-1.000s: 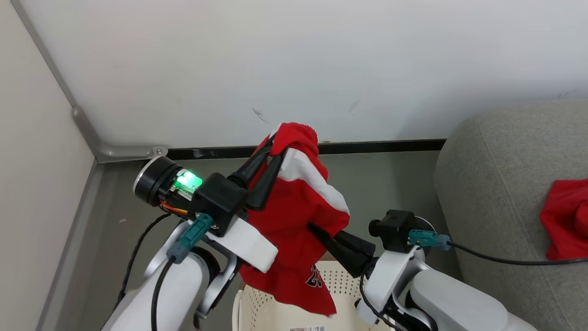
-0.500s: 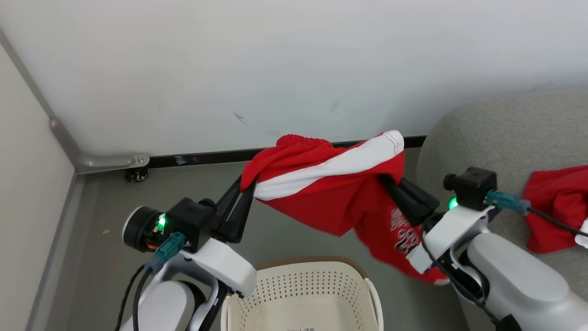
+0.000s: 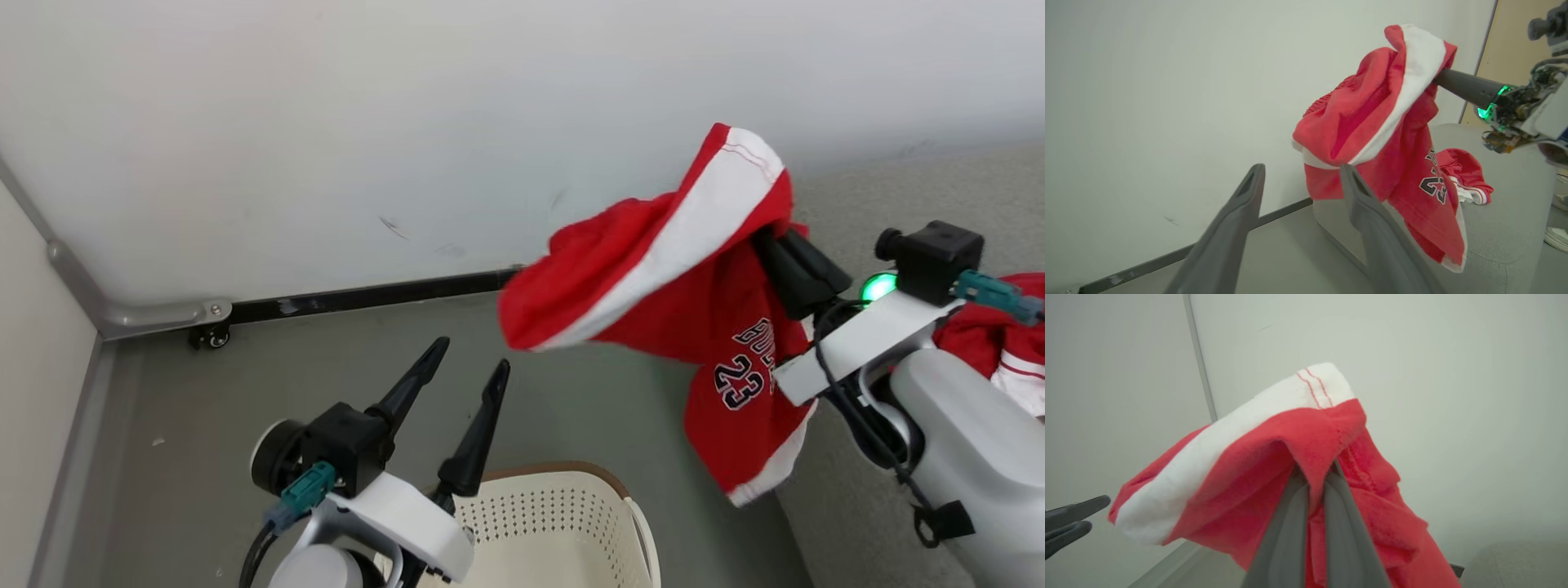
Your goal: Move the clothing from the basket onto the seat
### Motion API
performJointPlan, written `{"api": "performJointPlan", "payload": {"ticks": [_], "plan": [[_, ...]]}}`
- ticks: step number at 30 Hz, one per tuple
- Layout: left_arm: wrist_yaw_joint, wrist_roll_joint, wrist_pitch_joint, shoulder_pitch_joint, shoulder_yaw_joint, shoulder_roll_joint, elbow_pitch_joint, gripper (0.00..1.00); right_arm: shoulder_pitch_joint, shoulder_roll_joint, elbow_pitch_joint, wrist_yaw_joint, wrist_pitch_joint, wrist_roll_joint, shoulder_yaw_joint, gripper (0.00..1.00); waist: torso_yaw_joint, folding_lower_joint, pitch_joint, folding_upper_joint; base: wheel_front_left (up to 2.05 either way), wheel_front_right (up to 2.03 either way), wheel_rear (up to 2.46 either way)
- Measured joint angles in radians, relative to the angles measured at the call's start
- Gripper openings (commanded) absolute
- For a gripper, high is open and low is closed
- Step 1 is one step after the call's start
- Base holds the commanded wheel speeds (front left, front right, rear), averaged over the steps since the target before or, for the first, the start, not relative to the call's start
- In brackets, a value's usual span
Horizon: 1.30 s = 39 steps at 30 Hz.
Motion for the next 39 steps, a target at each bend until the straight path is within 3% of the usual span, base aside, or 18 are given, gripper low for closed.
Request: {"api": "performJointPlan", "payload": {"ticks": [15, 39], "plan": [[-0.064, -0.019, -0.034, 0.044, -0.047, -0.002, 0.003, 1.0, 0.045, -0.063, 0.002, 0.0, -0.001, -0.037, -0.152, 0.0, -0.036, 0.0, -0.01, 0.0, 0.0, 0.0, 0.0], [-0.089, -0.017, -0.061, 0.05, -0.116, -0.046, 0.016, 1.0, 0.279, -0.121, -0.06, 0.0, -0.001, -0.106, -0.392, 0.0, -0.159, 0.0, -0.007, 0.0, 0.0, 0.0, 0.0]]}}
